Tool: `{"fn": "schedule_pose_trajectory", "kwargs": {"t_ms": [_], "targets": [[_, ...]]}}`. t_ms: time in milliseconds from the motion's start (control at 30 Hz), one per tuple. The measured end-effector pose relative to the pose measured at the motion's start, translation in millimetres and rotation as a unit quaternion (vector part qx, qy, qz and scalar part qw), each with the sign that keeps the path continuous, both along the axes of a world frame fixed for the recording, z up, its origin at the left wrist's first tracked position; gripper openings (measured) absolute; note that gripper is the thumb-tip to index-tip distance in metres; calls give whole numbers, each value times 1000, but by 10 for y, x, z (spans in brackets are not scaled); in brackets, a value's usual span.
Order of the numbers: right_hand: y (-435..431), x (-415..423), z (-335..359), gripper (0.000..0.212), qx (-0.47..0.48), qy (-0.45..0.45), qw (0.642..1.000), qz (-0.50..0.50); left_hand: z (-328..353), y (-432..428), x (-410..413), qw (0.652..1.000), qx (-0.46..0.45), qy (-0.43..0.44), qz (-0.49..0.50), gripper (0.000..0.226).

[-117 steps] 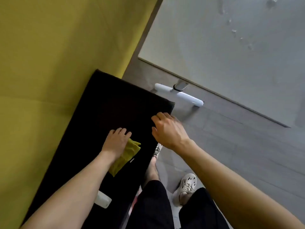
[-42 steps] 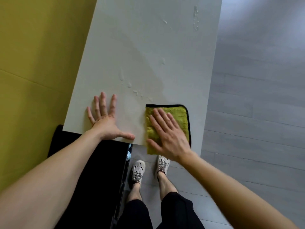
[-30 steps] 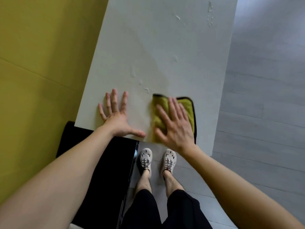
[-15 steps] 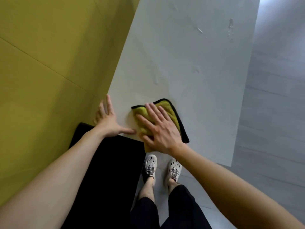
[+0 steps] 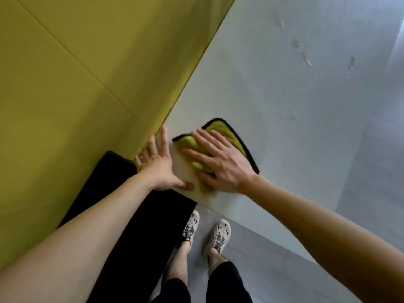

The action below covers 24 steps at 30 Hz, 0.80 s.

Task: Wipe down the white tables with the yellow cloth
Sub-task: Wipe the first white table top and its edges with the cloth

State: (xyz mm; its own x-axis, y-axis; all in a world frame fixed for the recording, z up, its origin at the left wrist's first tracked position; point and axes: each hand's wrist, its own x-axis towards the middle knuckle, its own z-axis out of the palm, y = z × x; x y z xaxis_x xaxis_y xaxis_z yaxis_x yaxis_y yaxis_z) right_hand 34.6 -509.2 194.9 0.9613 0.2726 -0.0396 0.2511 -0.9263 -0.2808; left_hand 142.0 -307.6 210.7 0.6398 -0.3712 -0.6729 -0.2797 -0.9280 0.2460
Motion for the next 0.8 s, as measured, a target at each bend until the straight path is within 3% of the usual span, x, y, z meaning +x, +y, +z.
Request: {"fn": "schedule_pose_trajectory", "kwargs": {"t_ms": [67, 100, 167, 233, 300, 333, 400, 467, 500, 567, 700, 733, 800], "targets": [[-226, 17, 4, 64, 2, 3, 991, 132, 1, 36, -29, 1000, 3, 4, -2, 189], [-468, 186, -28, 64, -2, -8, 995, 104, 6, 46, -49, 1000, 1, 3, 0, 189], [-912, 619, -10, 66, -25, -24, 995, -97, 37, 51, -55, 1000, 2, 1, 4, 186], [-1025, 856, 1, 70, -40, -11, 956, -290, 90, 44, -53, 1000, 1, 2, 2, 185], [-580, 793, 6, 70, -37, -15, 931, -364, 148, 38, -83, 1000, -18, -6, 3, 187], [-266, 666, 38, 69, -32, -15, 944, -329, 172, 53, -96, 999, -33, -11, 5, 187], [207, 310, 115, 69, -12, 9, 993, -115, 197, 154, -104, 997, -69, -11, 11, 180], [200, 172, 173, 71, -22, 47, 993, 106, 171, 345, -54, 993, -118, -2, 29, 156], [24, 309, 189, 74, -36, 49, 985, 163, 160, 461, -32, 990, -135, -2, 46, 143], [-393, 730, 160, 82, -78, 46, 989, 118, 105, 668, -42, 986, -135, -35, 97, 125], [-553, 1113, 136, 86, -75, 35, 980, -179, 15, 773, -219, 972, -84, -66, 211, 109], [-303, 1070, 124, 83, -61, 34, 982, -178, -13, 778, -256, 970, -81, -62, 222, 106], [296, 884, 111, 77, -37, 23, 998, -42, 5, 789, -309, 963, -78, -69, 249, 88]]}}
